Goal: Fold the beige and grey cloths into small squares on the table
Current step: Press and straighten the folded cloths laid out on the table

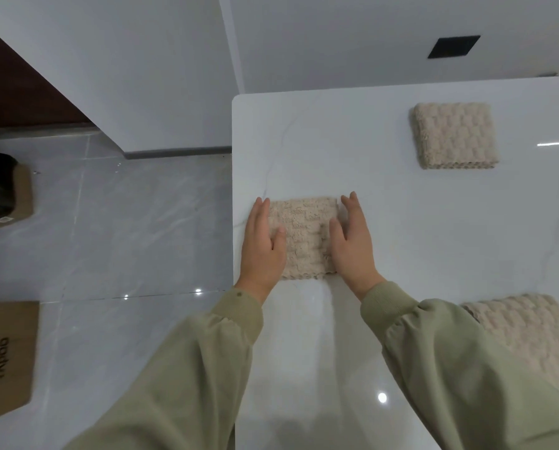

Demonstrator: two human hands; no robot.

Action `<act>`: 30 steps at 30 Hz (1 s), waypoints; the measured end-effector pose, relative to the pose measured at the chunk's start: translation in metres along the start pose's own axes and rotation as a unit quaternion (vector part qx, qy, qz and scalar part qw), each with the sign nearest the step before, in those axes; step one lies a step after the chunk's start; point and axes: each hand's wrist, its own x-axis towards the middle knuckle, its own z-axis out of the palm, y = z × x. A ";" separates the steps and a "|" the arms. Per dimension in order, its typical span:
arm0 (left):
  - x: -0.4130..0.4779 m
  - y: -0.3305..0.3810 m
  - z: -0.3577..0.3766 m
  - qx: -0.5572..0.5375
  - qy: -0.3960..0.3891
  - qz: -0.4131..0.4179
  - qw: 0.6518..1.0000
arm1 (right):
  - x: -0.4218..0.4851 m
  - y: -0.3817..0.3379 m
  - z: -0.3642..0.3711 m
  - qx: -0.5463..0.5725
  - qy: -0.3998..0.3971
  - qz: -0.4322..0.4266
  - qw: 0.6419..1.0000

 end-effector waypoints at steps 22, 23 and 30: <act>0.018 -0.033 -0.178 0.516 -0.177 0.322 0.774 | -0.095 -0.072 0.134 -0.372 0.155 0.000 0.915; 0.020 -0.034 -0.183 0.511 -0.183 0.328 0.773 | -0.097 -0.076 0.140 -0.370 0.166 0.012 0.914; 0.048 -0.022 -0.175 0.495 -0.244 0.392 0.736 | -0.100 -0.081 0.148 -0.359 0.225 0.084 0.902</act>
